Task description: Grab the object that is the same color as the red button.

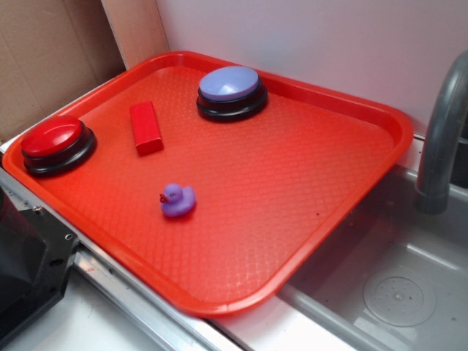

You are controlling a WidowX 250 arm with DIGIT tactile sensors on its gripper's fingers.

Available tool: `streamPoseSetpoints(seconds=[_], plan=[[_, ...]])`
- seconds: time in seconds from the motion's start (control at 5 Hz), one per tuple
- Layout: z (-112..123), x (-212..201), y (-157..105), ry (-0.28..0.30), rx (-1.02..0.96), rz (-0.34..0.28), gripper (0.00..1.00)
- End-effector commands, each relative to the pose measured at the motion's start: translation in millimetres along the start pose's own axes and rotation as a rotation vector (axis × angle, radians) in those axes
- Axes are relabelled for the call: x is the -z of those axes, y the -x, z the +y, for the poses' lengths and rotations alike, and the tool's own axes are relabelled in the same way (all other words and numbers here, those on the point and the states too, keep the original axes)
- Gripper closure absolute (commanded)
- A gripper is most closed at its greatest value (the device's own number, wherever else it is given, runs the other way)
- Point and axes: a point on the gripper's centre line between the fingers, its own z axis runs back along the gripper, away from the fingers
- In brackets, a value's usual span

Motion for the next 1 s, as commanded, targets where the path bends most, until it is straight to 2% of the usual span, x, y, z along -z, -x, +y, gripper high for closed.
streamPoseSetpoints(seconds=[0.0, 0.2, 0.4, 0.6, 0.8], plan=[[0, 0, 0, 0.0, 0.0, 0.0, 0.0], [20, 49, -38, 0.099, -0.18, 0.113, 0.0], [41, 78, -64, 0.04, -0.368, 0.134, 0.0], [73, 111, -76, 0.056, -0.605, 0.12, 0.0], [91, 139, -66, -0.015, -0.849, 0.053, 0.0]])
